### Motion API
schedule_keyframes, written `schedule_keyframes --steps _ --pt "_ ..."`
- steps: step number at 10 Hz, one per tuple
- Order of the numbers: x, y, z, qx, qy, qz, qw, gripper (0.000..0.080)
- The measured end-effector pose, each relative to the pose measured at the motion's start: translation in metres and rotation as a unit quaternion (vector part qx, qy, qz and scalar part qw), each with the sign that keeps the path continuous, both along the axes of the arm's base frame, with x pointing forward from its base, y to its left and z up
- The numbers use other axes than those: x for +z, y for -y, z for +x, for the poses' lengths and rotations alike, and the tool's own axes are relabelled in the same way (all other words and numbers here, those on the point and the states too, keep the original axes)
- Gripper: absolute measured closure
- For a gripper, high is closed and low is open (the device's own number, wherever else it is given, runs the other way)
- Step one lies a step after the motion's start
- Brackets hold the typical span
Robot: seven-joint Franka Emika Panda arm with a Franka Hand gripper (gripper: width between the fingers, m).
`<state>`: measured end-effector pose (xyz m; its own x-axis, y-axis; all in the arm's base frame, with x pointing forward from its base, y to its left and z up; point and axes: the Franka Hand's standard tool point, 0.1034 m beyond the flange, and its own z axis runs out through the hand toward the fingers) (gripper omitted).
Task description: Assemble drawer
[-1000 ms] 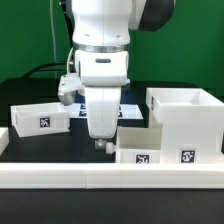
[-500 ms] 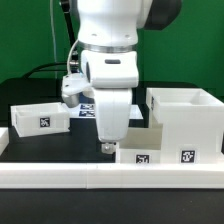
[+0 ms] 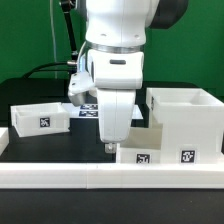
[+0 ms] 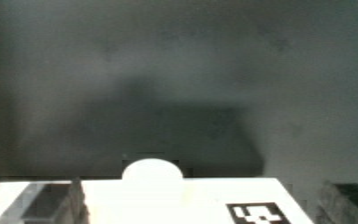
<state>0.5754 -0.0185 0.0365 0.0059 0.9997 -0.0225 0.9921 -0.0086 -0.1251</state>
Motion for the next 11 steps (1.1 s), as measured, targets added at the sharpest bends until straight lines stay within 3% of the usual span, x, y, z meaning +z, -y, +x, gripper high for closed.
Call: schedule_keyframes --steps 3,5,9,11 --pt "0.0 0.0 0.0 0.005 -0.001 0.001 1.0 0.0151" --pt "0.001 -0.001 0.01 0.03 -0.009 0.004 0.999 0.0151" --pt "0.001 -0.024 0.019 0.02 -0.011 0.005 1.0 0.0151" --pt "-0.003 -0.016 0.014 0.014 -0.015 0.003 1.0 0.0151"
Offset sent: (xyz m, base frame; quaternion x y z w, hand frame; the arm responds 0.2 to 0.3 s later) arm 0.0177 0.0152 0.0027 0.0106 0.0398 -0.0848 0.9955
